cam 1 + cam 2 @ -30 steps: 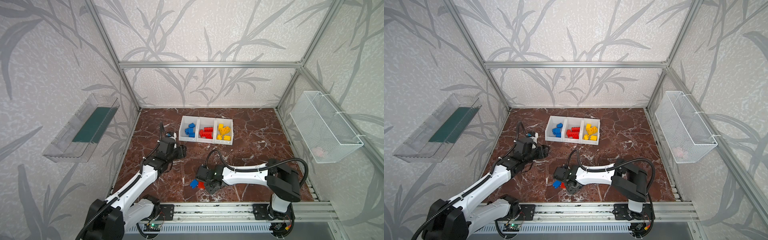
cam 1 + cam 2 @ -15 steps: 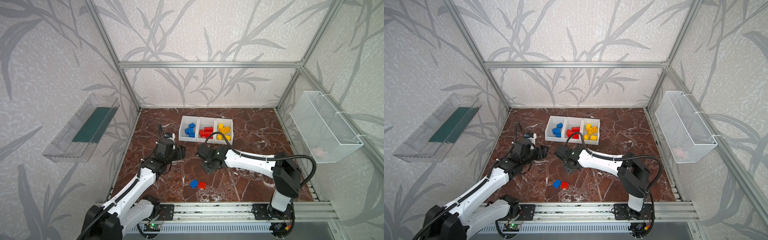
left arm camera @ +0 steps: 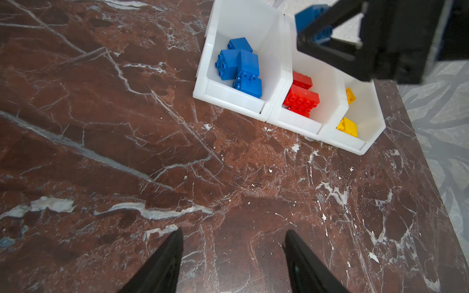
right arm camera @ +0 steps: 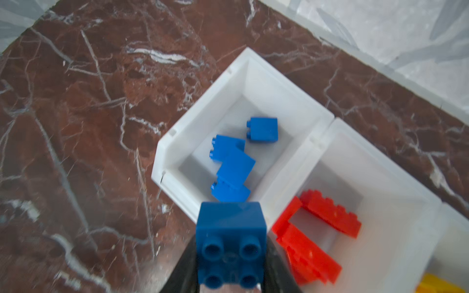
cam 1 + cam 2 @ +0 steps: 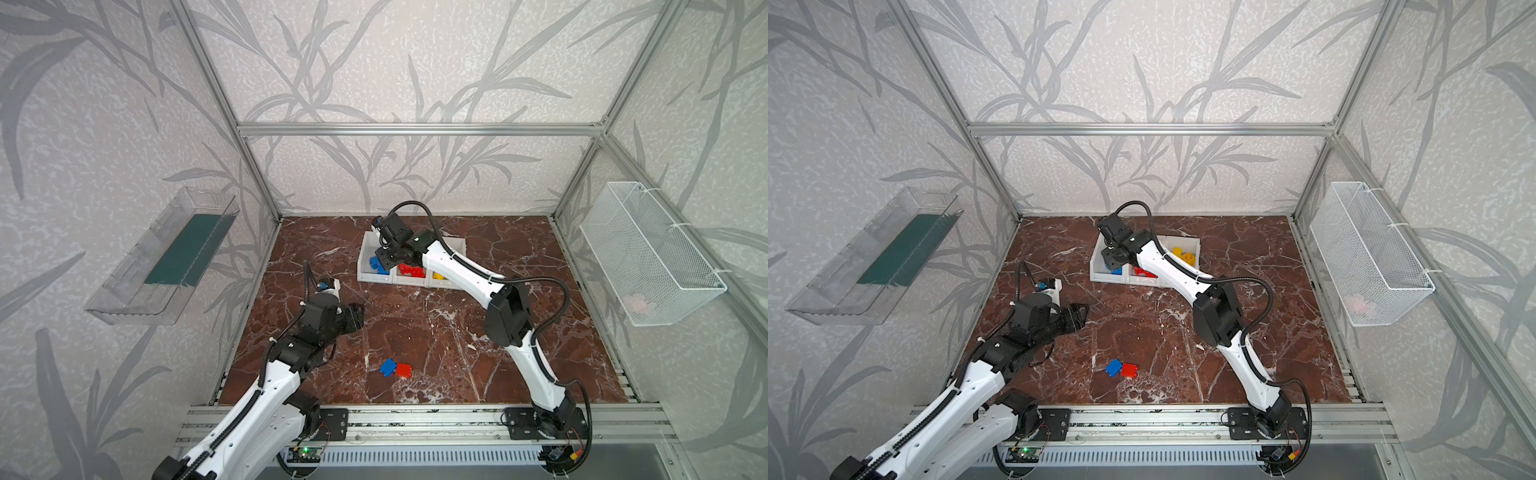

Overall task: Sort the legos into containers by color
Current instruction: 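Carry the blue brick with the right gripper and drop it in the blue compartment, then grasp the last blue brick with the left gripper while the right arm withdraws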

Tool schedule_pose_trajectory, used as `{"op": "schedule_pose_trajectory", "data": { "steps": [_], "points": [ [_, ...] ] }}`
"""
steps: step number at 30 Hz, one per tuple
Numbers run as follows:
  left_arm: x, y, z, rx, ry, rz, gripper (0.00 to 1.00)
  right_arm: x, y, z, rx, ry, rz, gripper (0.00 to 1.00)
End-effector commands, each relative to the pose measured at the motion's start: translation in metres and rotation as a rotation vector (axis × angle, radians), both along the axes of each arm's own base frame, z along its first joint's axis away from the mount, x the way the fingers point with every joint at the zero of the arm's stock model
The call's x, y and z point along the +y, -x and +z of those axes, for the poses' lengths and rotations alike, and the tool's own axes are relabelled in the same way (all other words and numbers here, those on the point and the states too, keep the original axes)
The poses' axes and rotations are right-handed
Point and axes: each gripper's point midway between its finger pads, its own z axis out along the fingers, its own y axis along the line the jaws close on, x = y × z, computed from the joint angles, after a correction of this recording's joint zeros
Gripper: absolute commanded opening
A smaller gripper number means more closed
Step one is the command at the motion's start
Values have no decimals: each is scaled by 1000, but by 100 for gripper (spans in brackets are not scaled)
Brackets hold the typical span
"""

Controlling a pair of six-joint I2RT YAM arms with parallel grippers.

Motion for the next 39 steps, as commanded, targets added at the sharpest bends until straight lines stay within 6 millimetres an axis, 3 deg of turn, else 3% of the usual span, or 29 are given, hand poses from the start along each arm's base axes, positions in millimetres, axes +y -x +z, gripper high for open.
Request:
{"op": "schedule_pose_trajectory", "data": {
  "steps": [1, 4, 9, 12, 18, 22, 30, 35, 39],
  "points": [
    [4, 10, -10, 33, 8, 26, 66, 5, -11, -3, -3, 24, 21, 28],
    [3, 14, -12, 41, 18, 18, 66, 10, -26, -7, -11, 0, 12, 29],
    [-1, 21, -20, 68, 14, -6, 66, 4, -39, -13, 14, -50, -27, 55],
    [-3, 25, -24, 79, 10, -18, 66, 3, -39, -4, 4, -67, -25, 63],
    [-9, 31, -30, 91, -7, -54, 66, 0, -31, 32, -24, -98, -5, 64],
    [-19, 38, -31, 96, -44, -111, 66, -8, -15, 63, -15, -114, 17, 64],
    [-41, 63, -49, 145, -135, -253, 66, -44, 22, 95, -30, -109, 5, 64],
    [-55, 82, -64, 181, -187, -347, 65, -78, 52, 93, -62, -152, -35, 64],
    [-58, 94, -76, 214, -241, -389, 64, -114, 77, 75, -59, -124, -92, 65]
  ]
}}
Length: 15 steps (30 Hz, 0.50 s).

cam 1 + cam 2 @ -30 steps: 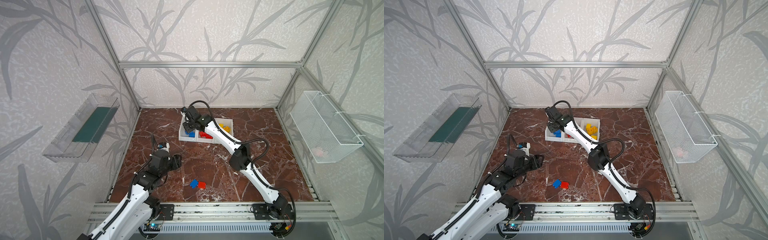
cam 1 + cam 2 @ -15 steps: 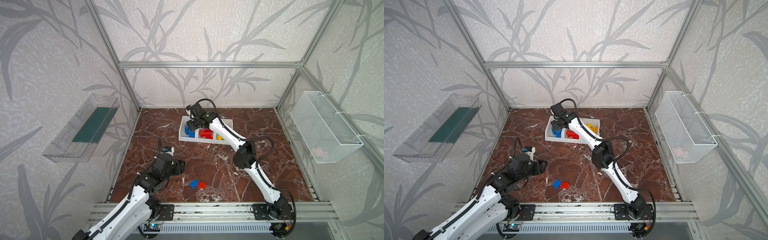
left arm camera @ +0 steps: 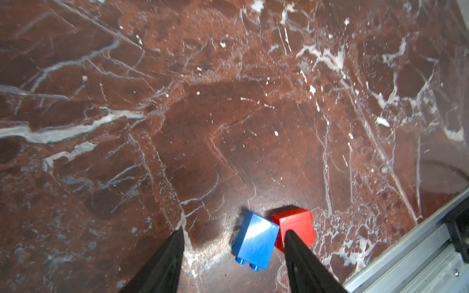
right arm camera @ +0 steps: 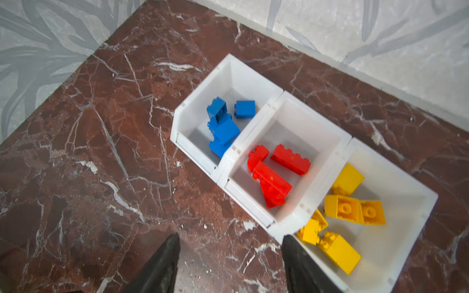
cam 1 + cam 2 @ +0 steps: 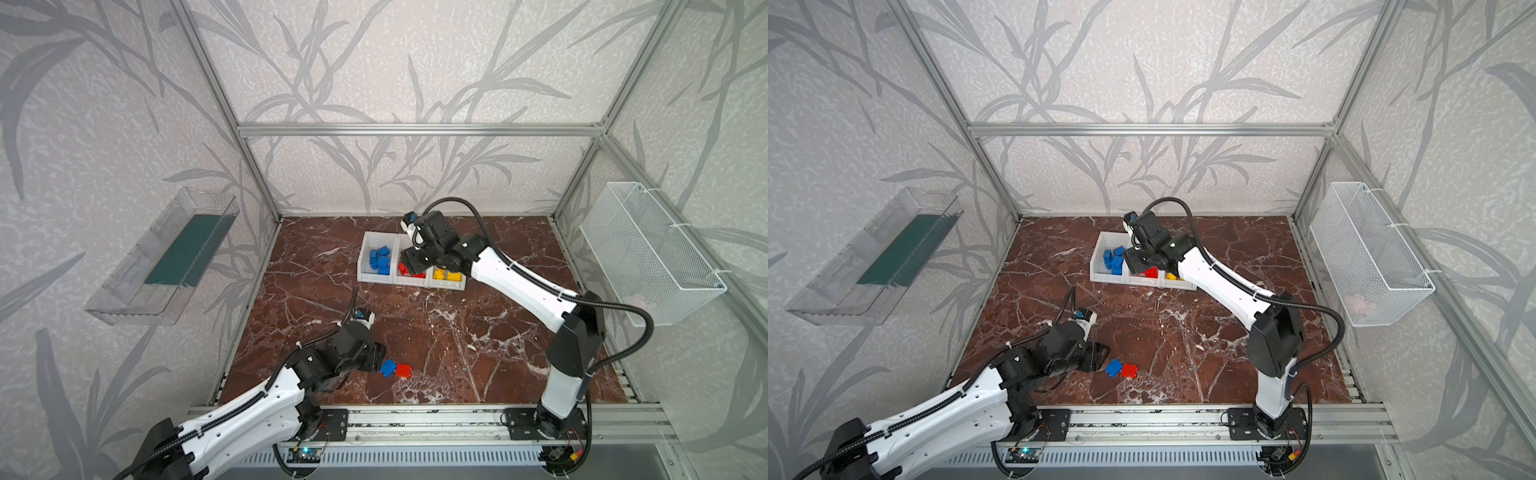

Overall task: Sort the legos into containers by color
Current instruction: 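Grasp the last blue brick with the left gripper while the right arm withdraws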

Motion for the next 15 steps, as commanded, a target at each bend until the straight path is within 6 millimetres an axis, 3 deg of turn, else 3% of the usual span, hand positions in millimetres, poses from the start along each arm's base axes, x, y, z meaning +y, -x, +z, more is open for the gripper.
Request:
{"op": "schedule_pose_trajectory", "data": {
  "steps": [1, 8, 15],
  "points": [
    [9, 10, -17, 23, -86, -13, 64, -21, 8, 5, -48, -26, -64, 65],
    [-2, 24, -34, 75, -87, -60, 62, -75, 44, -23, -14, 32, -164, 65],
    [-19, 27, -41, 88, -117, -128, 60, -100, 57, -29, -7, 29, -226, 66]
  ]
}}
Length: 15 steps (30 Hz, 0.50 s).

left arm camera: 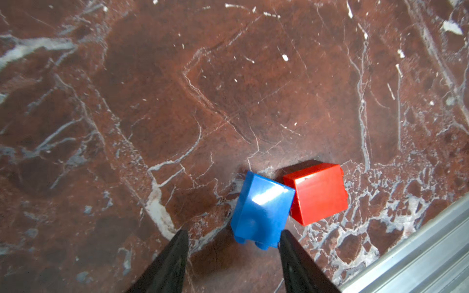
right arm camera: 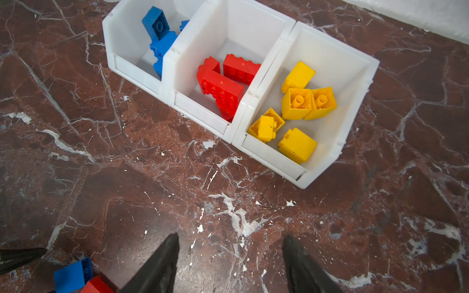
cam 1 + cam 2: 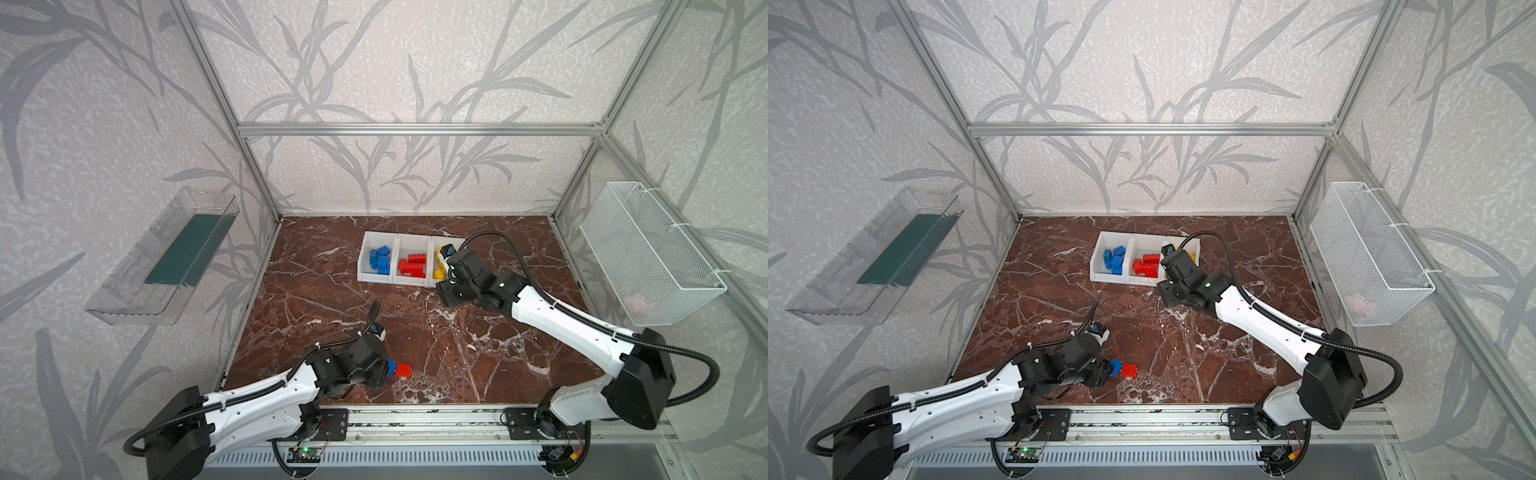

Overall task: Sort the legos into containers by color
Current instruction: 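Grasp the last blue brick with the left gripper while the right arm withdraws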

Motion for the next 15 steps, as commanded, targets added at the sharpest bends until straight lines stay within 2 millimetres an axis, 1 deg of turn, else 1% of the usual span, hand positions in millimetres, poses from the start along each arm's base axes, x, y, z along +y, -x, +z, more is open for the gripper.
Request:
{"op": "schedule_pose_trajectory", "data": {
  "steps": [1, 9, 11, 15],
  "points": [
    [-11, -3, 2, -11, 6, -15, 59, -9, -3, 10, -37, -31, -56, 66],
    [-18, 0, -8, 13, -54, -50, 55, -14, -1, 7, -35, -23, -68, 66],
    [-18, -1, -10, 7, -69, -54, 53, -15, -1, 6, -36, -21, -70, 66],
    [-22, -3, -13, 4, -79, -69, 44, -16, 1, 4, -32, -20, -74, 65]
  ]
}}
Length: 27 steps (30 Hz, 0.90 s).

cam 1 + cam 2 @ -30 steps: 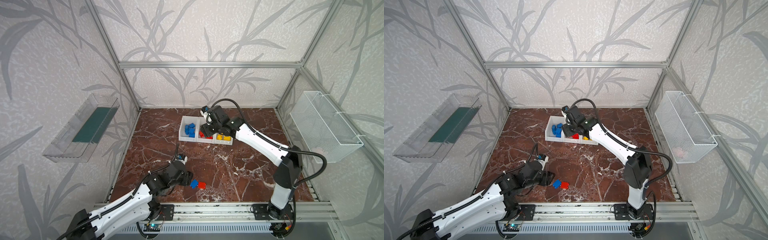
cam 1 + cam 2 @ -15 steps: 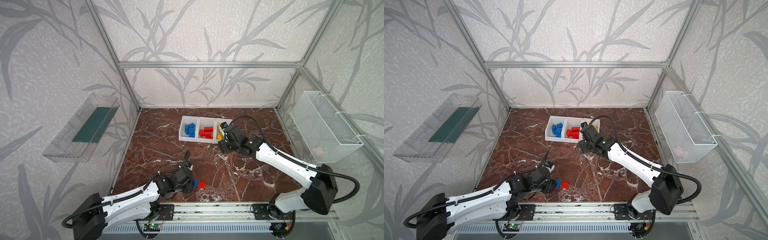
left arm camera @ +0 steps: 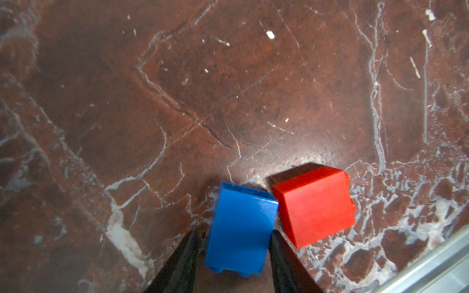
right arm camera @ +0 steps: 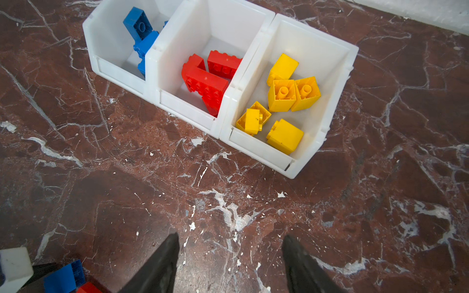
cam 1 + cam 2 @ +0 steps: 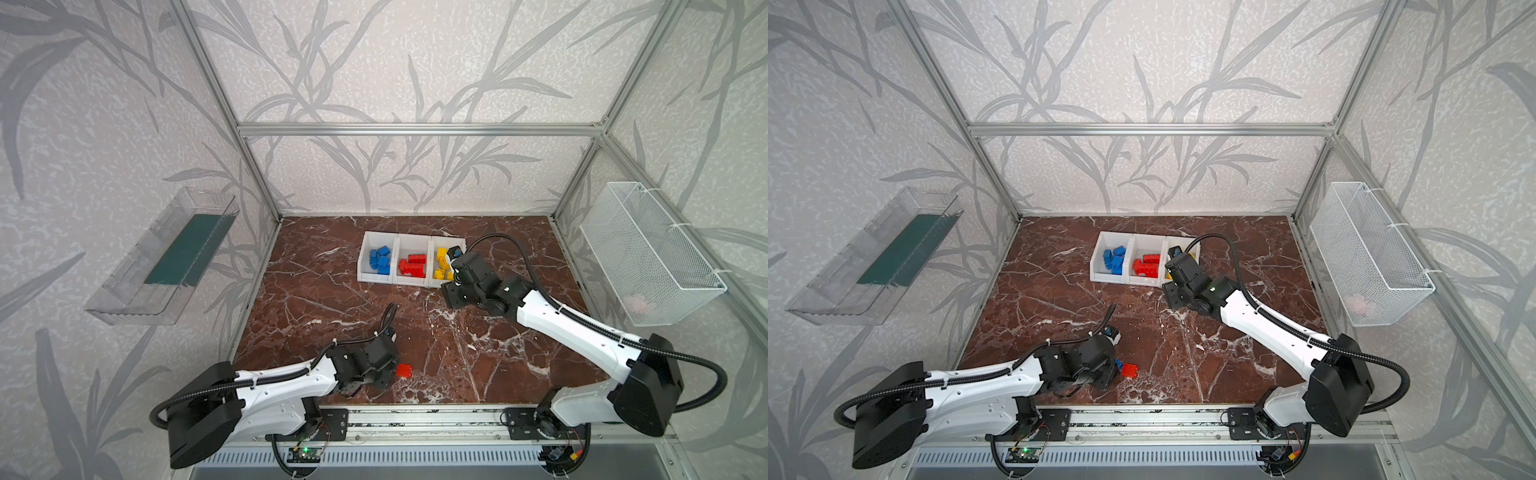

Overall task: Sort the legos into containers by color
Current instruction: 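Grasp the last blue brick with the left gripper while the right arm withdraws, then carry the blue brick with the left gripper and drop it in the blue compartment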

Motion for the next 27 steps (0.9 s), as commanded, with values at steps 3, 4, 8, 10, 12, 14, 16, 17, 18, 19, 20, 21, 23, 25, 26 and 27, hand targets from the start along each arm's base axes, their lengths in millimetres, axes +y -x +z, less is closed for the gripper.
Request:
{"op": "schedule_pose_trajectory", "data": {
  "steps": [3, 4, 8, 10, 12, 14, 16, 17, 18, 19, 20, 21, 23, 25, 26, 27],
  "points": [
    [-7, -4, -2, -10, -19, -22, 38, -7, 0, 7, -26, -19, -32, 65],
    [-8, -5, -2, -11, -26, -22, 36, -7, 1, 6, -23, -18, -33, 65],
    [-6, -14, 7, -50, -59, -17, 33, -11, 3, 7, -25, -18, -43, 64],
    [1, -27, 21, -111, -90, 44, 31, -12, 4, 9, -29, -21, -48, 65],
    [0, -44, 42, -194, -86, 60, 31, -14, 5, 11, -34, -22, -53, 65],
    [-1, -64, 64, -247, -43, 81, 31, -16, 5, 14, -40, -20, -57, 64],
    [6, -89, 82, -268, 4, 140, 31, -17, 5, 17, -44, -21, -59, 64],
    [11, -104, 91, -283, 25, 178, 31, -18, 6, 18, -45, -22, -58, 64],
    [16, -117, 99, -305, 33, 205, 31, -18, 6, 18, -47, -22, -60, 64],
    [21, -132, 107, -329, 39, 233, 31, -18, 6, 19, -45, -23, -60, 64],
    [25, -146, 115, -342, 49, 254, 31, -18, 7, 19, -45, -25, -61, 64],
    [28, -159, 121, -347, 61, 272, 31, -18, 7, 19, -42, -27, -62, 64],
    [33, -189, 131, -344, 82, 311, 31, -19, 9, 20, -37, -34, -64, 64],
    [36, -216, 137, -349, 86, 328, 31, -19, 11, 20, -33, -43, -65, 64],
    [37, -229, 141, -354, 87, 334, 31, -19, 12, 20, -30, -50, -64, 64],
    [38, -240, 139, -344, 82, 340, 31, -19, 14, 20, -26, -53, -62, 64]
  ]
}}
